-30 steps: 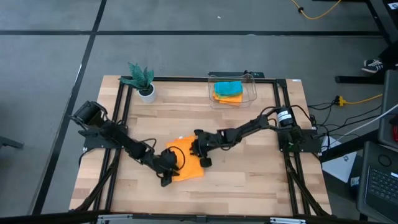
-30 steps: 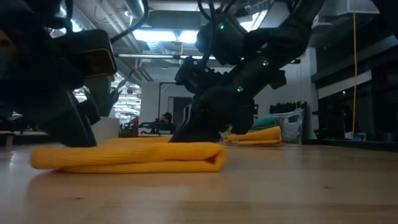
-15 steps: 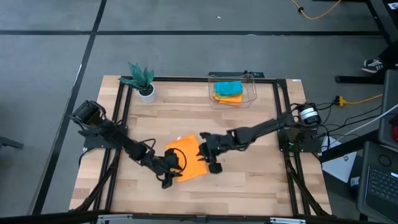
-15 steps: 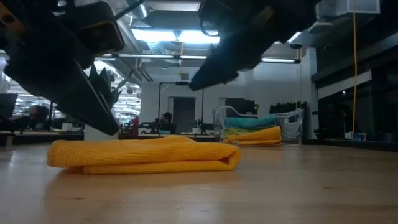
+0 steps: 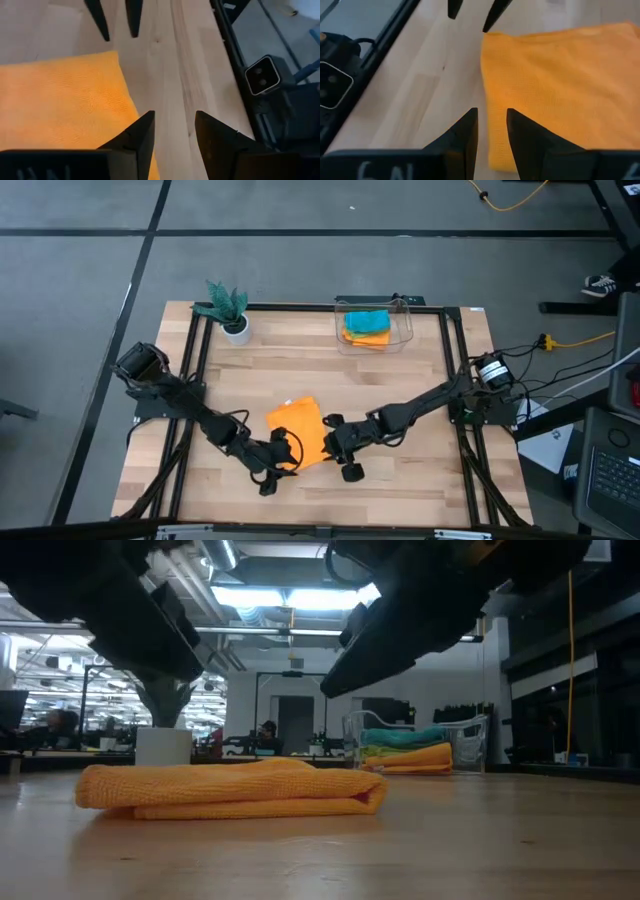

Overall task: Fold microfiber towels
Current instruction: Fold the orange microfiber towel

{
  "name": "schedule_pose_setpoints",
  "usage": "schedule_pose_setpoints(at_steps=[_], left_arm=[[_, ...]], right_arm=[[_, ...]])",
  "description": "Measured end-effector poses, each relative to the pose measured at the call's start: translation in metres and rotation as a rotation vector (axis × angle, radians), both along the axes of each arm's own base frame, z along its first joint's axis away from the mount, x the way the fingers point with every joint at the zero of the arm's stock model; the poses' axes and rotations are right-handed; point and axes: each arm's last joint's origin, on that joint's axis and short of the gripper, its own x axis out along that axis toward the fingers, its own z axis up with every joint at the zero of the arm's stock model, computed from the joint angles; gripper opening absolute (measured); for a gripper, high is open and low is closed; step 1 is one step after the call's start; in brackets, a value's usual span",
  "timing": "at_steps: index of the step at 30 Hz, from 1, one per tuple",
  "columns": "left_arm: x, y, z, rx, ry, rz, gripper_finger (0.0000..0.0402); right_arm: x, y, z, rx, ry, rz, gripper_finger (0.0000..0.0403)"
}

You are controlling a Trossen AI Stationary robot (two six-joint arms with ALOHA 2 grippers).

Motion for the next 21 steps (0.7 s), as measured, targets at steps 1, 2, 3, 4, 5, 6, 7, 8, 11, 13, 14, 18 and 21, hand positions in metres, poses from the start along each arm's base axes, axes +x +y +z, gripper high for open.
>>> schedule_pose_setpoints(at_steps=[1,2,3,4,5,6,7,8,11,13,14,18,21], left_arm=[[0.000,-0.002,0.002,0.013,0.005,0.004,0.0135],[0.000,-0.003,0.003,0.024,0.008,0.007,0.0135],[-0.001,-0.005,0.003,0.032,0.010,0.008,0.0135],[-0.001,-0.007,0.004,0.030,0.008,0.005,0.0135],[-0.001,-0.009,0.004,0.026,0.007,0.002,0.0135],[-0.002,-0.010,0.004,0.016,0.010,0.006,0.0135],[-0.002,-0.010,0.004,0.004,0.013,0.016,0.0135],[-0.002,-0.010,0.004,-0.002,0.014,0.026,0.0136],[0.000,-0.007,0.004,-0.001,0.011,0.044,0.0146],[0.001,-0.005,0.004,-0.001,0.016,0.054,0.0156],[0.001,-0.005,0.003,-0.003,0.020,0.059,0.0163],[0.000,-0.007,0.001,0.000,0.031,0.050,0.0192],[-0.002,-0.010,0.001,0.006,0.030,0.034,0.0208]], right_arm=[[0.000,0.001,0.000,-0.001,-0.003,0.003,0.0106],[-0.001,0.003,0.000,-0.002,-0.002,0.008,0.0106],[-0.002,0.005,0.000,-0.002,-0.001,0.012,0.0106],[-0.002,0.006,0.000,0.005,-0.002,0.010,0.0106],[-0.002,0.006,0.001,0.024,-0.001,-0.002,0.0108],[-0.001,0.006,0.001,0.046,0.000,-0.020,0.0111],[-0.001,0.006,0.002,0.060,0.005,-0.034,0.0118],[-0.001,0.006,0.001,0.062,0.009,-0.040,0.0127],[-0.001,0.005,0.001,0.056,0.008,-0.041,0.0167],[-0.001,0.006,0.002,0.059,0.005,-0.039,0.0200],[-0.001,0.006,0.001,0.059,0.006,-0.038,0.0216],[-0.001,0.008,-0.001,0.056,0.011,-0.033,0.0264],[0.000,0.011,-0.012,0.037,0.028,-0.019,0.0278]])
